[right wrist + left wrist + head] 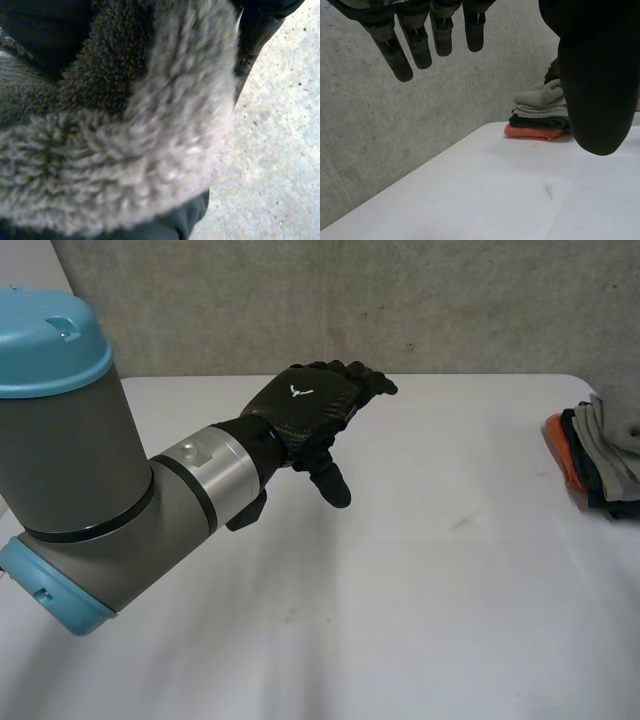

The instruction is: Fold the laundry.

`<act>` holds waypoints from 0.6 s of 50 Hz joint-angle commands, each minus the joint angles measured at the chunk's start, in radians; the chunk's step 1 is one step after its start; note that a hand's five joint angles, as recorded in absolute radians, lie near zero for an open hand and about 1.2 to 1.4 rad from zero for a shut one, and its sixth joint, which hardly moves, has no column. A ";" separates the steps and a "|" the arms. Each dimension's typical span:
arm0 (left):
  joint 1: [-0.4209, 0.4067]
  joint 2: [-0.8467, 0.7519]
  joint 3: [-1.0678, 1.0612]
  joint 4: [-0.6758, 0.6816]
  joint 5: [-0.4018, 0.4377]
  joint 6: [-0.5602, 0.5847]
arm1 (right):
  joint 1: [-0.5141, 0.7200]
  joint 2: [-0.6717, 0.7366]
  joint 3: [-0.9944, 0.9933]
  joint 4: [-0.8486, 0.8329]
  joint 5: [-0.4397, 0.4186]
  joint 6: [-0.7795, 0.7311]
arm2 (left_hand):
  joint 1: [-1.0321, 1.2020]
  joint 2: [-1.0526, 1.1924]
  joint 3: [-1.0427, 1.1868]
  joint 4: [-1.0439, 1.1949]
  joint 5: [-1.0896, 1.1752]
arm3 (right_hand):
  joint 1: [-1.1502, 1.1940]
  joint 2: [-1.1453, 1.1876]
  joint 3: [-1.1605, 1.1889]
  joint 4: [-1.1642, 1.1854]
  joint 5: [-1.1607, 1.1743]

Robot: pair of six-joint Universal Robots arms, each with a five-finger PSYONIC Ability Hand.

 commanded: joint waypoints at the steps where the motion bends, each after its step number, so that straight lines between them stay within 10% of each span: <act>1: 0.000 0.002 0.000 0.000 0.000 0.000 | -0.090 -0.037 -0.009 0.114 -0.089 -0.046 | 0.038 0.036 0.020 0.033 0.030 | -0.443 -0.676 -0.670 -0.691 -0.642; 3: 0.000 0.004 0.000 0.000 0.000 0.000 | -0.099 -0.046 -0.020 0.146 -0.109 -0.068 | 0.038 0.036 0.020 0.033 0.030 | -0.750 -0.984 -0.977 -0.999 -0.950; 14: -0.002 0.013 -0.003 -0.002 -0.002 -0.003 | -0.168 -0.098 -0.065 0.215 -0.105 -0.103 | 0.038 0.036 0.020 0.033 0.030 | -0.750 -0.984 -0.977 -0.999 -0.950; 30: 0.009 0.039 -0.032 0.000 0.002 -0.002 | -0.199 -0.255 -0.144 0.159 0.334 -0.349 | 0.035 0.033 0.017 0.030 0.027 | -0.750 -0.984 -0.977 -0.999 -0.950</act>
